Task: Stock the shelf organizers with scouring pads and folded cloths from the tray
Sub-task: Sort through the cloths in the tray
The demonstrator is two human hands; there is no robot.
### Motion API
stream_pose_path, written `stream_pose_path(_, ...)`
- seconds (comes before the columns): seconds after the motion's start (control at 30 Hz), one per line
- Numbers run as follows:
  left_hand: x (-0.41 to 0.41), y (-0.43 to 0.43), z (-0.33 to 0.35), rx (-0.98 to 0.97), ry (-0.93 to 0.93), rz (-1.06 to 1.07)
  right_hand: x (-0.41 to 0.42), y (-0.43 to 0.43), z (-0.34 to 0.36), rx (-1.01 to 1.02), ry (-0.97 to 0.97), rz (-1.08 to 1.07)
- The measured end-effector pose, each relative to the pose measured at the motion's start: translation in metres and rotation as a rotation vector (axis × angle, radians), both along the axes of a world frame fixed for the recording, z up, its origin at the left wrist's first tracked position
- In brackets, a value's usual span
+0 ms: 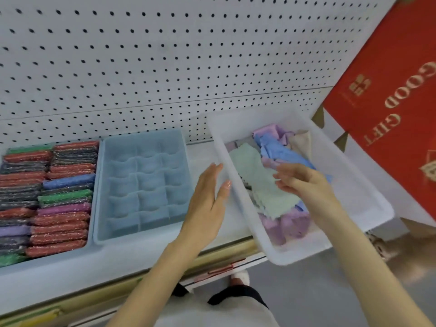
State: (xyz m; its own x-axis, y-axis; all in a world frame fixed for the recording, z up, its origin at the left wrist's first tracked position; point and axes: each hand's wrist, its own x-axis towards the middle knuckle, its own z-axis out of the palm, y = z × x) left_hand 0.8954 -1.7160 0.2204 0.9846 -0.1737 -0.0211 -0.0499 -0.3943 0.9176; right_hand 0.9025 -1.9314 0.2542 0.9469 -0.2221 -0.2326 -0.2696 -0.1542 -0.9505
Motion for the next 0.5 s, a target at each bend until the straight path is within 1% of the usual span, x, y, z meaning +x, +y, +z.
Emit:
stream_pose_path(0.07, 0.001, -0.025, 0.002, -0.013, -0.004, -0.023, -0.002, -0.039, -0.012, -0.054, 0.075, -0.026)
stream_pose_path(0.13, 0.006, -0.045, 0.0, -0.011, 0.025, 0.008, 0.0, -0.066, -0.022, -0.113, 0.123, 0.015)
stream_pose_path(0.23, 0.015, -0.068, -0.008, -0.008, 0.075, 0.11, 0.014, -0.092, -0.036, -0.212, 0.171, 0.177)
stream_pose_path(0.33, 0.02, -0.086, -0.015, 0.021, 0.1, 0.202, 0.043, -0.11, -0.053, -0.434, 0.203, 0.353)
stream_pose_path(0.37, 0.02, -0.091, -0.018, 0.043, 0.104, 0.224, 0.052, -0.113, -0.06, -0.48, 0.232, 0.402)
stream_pose_path(0.5, 0.022, -0.102, -0.029, 0.155, -0.004, 0.255, 0.073, -0.121, -0.083, -0.483, 0.367, 0.579)
